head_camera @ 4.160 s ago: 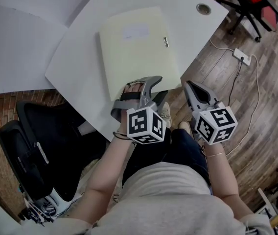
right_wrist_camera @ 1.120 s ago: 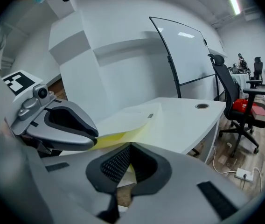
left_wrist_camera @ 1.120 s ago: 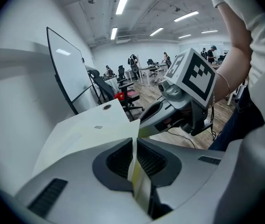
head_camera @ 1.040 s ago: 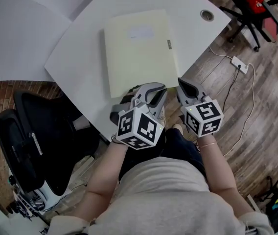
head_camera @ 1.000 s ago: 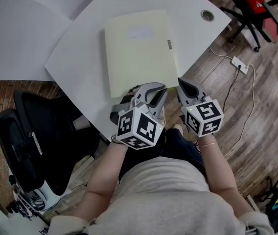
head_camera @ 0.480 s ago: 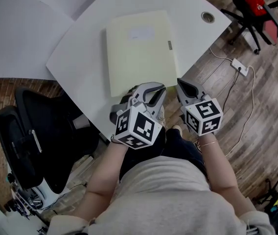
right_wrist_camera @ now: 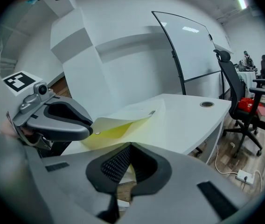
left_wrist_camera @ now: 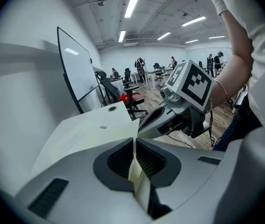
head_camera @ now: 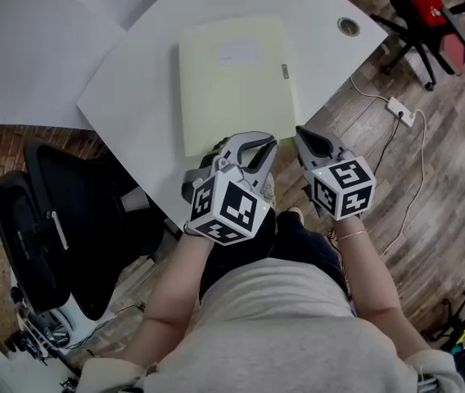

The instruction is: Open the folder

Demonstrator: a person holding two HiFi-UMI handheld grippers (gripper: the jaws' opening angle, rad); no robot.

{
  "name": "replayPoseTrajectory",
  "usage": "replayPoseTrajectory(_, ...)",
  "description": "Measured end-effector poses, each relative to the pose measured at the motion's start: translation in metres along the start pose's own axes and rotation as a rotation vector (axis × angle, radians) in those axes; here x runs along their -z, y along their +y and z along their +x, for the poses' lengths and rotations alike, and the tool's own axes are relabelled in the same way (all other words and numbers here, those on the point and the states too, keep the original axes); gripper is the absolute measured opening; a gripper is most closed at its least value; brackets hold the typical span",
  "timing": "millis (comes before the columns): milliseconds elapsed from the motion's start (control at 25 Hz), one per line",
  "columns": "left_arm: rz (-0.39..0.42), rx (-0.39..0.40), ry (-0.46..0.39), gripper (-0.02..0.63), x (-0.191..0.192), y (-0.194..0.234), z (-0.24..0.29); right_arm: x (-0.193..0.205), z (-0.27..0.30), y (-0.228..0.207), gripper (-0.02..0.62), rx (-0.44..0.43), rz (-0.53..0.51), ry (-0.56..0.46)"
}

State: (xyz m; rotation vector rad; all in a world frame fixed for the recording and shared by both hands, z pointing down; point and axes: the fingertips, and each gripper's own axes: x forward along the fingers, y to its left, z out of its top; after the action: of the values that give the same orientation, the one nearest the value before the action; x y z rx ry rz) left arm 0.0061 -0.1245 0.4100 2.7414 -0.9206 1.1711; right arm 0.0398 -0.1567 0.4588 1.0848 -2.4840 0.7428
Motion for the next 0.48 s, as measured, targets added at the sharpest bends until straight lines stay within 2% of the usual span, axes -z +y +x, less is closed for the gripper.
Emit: replayPoseTrajectory(480, -0.023, -0.002, -0.002, 0.029, -0.0014, 0.0023, -0.0040, 0.0010, 0.0003, 0.0018, 0.020, -0.002, -0.026, 0.016)
